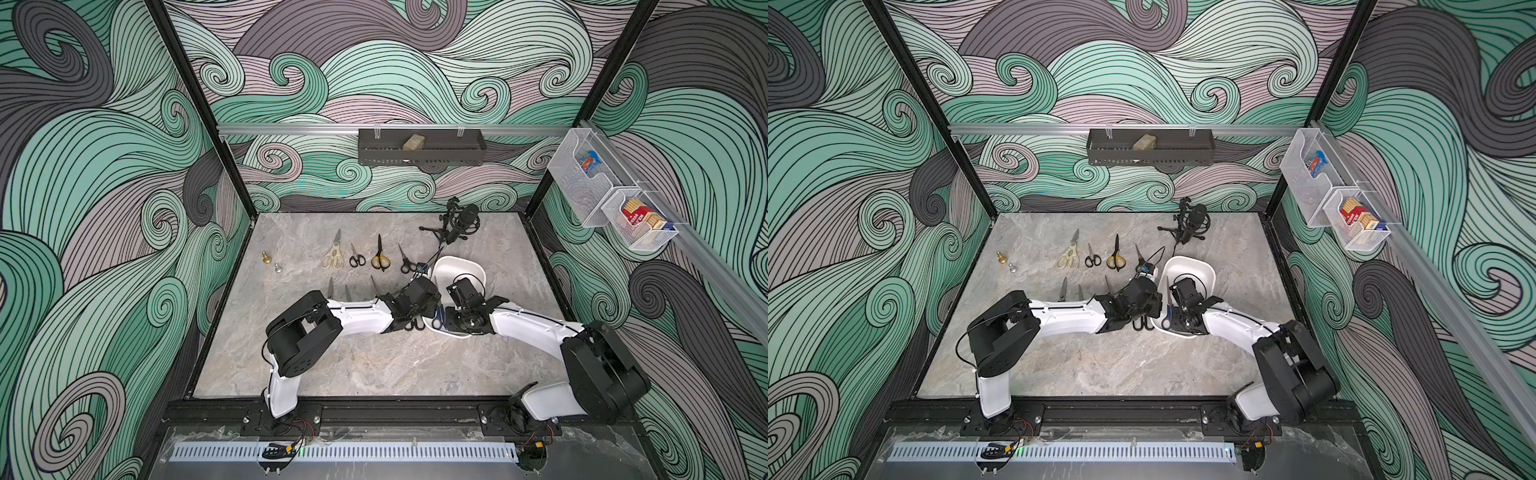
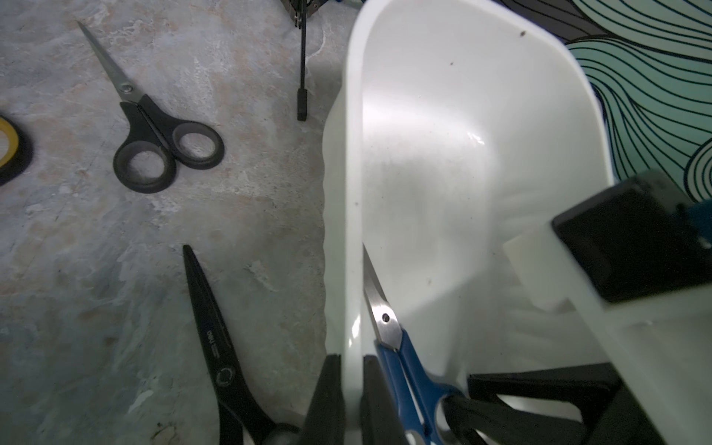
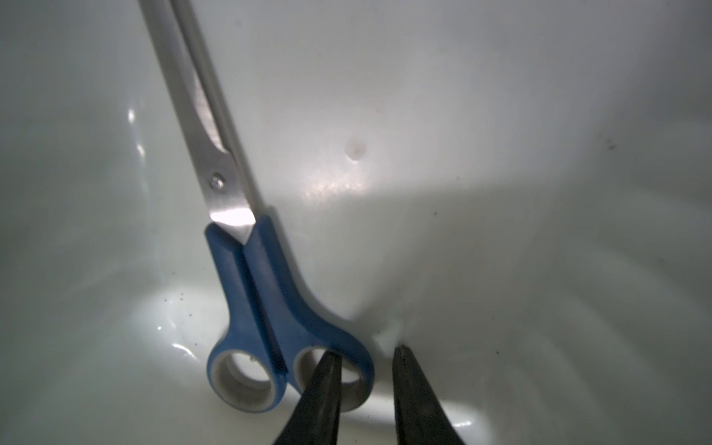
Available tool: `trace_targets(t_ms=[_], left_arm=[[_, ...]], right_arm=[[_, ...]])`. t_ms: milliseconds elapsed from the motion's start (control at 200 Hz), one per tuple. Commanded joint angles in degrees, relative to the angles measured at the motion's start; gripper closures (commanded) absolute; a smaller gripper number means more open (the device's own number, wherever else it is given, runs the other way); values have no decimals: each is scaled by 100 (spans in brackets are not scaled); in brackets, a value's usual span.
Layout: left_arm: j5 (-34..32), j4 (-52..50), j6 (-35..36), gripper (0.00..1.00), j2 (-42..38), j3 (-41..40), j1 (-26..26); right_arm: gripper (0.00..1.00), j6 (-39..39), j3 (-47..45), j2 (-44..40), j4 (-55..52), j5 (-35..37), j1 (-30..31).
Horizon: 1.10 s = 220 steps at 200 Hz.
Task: Take the scissors out of the storage box
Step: Pick up the scissors from the storage box.
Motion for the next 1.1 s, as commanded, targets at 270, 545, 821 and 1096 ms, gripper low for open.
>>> trace_targets(t_ms=[270,545,821,1096], left_arm=[[239,212,-18,100,-323,16,-37],[174,210,3,100,-296,39,-24],[201,-507,-185,100,206,869,59],[733,-1788,-466,100,919,2196,154]], right_arm=[[100,-46,-189,372,339,148,-8],[100,-193,-250,7,323,245,-12],[100,-194,-191,-922,-93,385,-39],[100,-260,162,-1472,-563,562,-285]])
